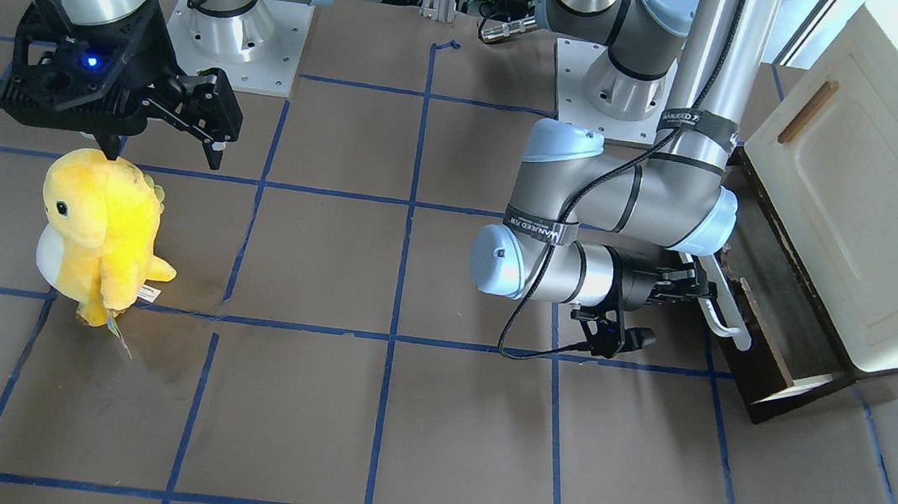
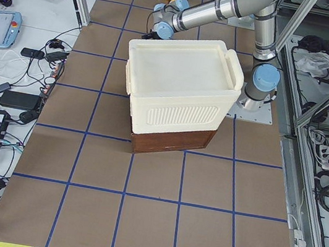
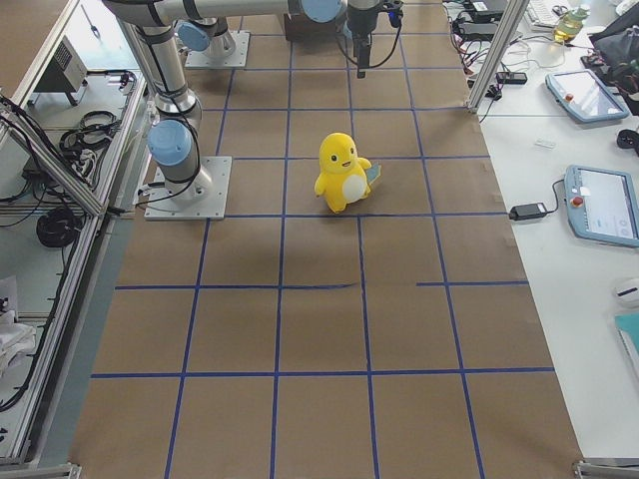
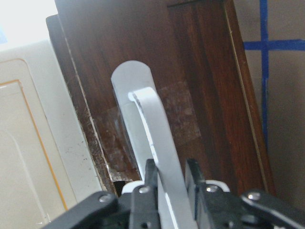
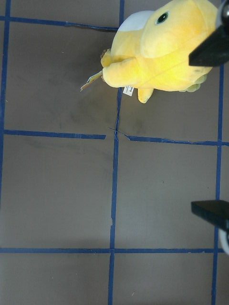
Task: Pull drawer sideways
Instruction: 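Pull the handle with the left gripper, sliding the drawer outward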
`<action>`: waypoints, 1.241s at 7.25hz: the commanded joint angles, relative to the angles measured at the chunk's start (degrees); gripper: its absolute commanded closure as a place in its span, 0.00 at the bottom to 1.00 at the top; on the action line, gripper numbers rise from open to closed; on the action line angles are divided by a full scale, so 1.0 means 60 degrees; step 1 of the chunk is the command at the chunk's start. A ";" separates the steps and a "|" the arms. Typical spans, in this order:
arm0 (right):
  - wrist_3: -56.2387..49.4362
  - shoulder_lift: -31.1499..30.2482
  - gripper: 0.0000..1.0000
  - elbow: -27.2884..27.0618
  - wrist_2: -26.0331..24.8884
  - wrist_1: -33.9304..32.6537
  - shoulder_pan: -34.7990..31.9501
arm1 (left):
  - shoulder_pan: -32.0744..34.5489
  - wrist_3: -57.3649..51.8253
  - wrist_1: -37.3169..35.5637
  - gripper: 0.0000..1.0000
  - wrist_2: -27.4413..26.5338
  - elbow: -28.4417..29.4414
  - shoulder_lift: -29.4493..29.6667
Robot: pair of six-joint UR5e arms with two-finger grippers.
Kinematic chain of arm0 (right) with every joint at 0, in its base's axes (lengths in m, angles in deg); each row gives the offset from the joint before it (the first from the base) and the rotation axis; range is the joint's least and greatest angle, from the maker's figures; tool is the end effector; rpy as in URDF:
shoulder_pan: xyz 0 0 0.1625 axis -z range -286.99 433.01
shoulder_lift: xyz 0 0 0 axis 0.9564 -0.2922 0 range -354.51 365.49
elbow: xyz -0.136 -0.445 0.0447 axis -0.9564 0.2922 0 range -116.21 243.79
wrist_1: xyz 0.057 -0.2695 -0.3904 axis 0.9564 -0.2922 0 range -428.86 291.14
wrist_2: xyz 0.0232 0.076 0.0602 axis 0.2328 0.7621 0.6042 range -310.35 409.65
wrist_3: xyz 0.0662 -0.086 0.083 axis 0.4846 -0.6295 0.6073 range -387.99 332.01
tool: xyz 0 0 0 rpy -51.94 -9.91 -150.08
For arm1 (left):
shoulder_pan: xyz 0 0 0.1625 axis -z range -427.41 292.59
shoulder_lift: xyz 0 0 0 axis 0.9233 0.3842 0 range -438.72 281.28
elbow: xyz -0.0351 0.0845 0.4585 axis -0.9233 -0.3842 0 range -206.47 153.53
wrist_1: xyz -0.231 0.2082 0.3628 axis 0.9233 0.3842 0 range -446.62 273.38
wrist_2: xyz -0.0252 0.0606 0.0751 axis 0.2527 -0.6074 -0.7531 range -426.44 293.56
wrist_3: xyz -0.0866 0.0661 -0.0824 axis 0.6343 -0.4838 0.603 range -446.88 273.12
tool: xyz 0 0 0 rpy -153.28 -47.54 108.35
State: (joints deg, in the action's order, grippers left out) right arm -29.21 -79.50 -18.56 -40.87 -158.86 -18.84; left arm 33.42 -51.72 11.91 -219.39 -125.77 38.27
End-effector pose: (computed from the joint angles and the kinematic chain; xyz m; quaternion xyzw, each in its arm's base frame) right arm 0.1514 -0.6005 0.5174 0.0267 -0.9994 0.0230 0.0044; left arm -0.1258 -0.5960 0.1932 0.0283 0.8127 0.1107 0.5713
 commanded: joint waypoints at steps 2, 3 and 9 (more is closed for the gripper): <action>0.0000 0.0000 0.00 0.0000 0.0000 0.0000 0.0000 | 0.0217 -0.0015 0.0014 0.73 0.0120 0.0188 0.0014; 0.0000 0.0000 0.00 0.0000 0.0000 0.0000 0.0000 | 0.0261 -0.0001 0.0000 0.73 0.0295 0.0231 0.0014; 0.0000 0.0000 0.00 0.0000 0.0000 0.0000 0.0000 | 0.0452 -0.0015 0.0014 0.71 0.0283 0.0349 0.0131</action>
State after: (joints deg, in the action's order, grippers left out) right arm -29.22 -79.50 -18.56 -40.87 -158.86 -18.84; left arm 36.06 -51.79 11.92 -217.43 -123.74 39.02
